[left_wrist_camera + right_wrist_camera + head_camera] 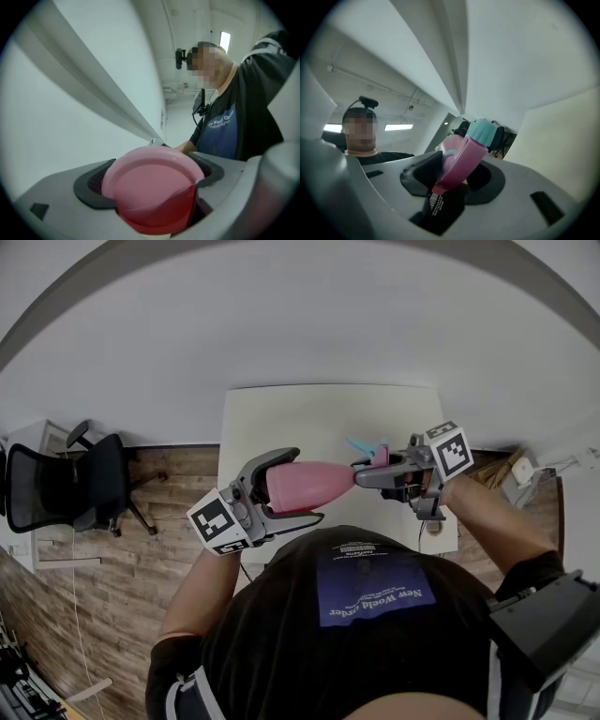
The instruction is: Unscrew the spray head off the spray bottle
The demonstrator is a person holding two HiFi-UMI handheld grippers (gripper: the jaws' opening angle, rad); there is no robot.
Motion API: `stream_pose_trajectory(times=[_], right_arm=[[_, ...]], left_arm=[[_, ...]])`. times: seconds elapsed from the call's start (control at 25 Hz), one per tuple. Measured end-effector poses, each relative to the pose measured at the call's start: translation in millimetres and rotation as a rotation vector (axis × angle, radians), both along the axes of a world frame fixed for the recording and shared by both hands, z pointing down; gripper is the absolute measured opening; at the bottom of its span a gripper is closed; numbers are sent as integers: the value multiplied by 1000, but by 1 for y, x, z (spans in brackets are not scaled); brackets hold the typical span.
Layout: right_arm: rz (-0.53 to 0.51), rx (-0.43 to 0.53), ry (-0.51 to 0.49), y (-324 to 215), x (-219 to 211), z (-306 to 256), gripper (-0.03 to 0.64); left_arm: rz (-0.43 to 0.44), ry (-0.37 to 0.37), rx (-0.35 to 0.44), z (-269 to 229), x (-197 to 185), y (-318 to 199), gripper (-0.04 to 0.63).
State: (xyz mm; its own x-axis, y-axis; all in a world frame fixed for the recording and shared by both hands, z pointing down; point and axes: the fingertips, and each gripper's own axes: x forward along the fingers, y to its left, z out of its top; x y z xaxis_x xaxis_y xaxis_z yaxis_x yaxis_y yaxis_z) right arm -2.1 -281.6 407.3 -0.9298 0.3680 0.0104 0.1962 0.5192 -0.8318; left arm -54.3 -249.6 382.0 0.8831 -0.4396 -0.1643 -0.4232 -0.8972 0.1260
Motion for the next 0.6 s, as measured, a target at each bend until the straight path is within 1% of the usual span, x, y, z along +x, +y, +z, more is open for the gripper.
stream_pose_trajectory(times=[0.08,0.36,0.52,0.6], right_arm=[[-6,123,-3,2,0,-3,132],[-79,622,-30,19,-2,-12,132],[-111,868,-38,24,-2,-14,132],[-146,987,-29,28,0,-13,132]], left_arm=[[15,62,-69,3,-2,-2,488],[112,305,-360,15,-9,-7,488],[156,425,-514,23,-10,-11,488],[176,475,-581,26,-10,-13,488]])
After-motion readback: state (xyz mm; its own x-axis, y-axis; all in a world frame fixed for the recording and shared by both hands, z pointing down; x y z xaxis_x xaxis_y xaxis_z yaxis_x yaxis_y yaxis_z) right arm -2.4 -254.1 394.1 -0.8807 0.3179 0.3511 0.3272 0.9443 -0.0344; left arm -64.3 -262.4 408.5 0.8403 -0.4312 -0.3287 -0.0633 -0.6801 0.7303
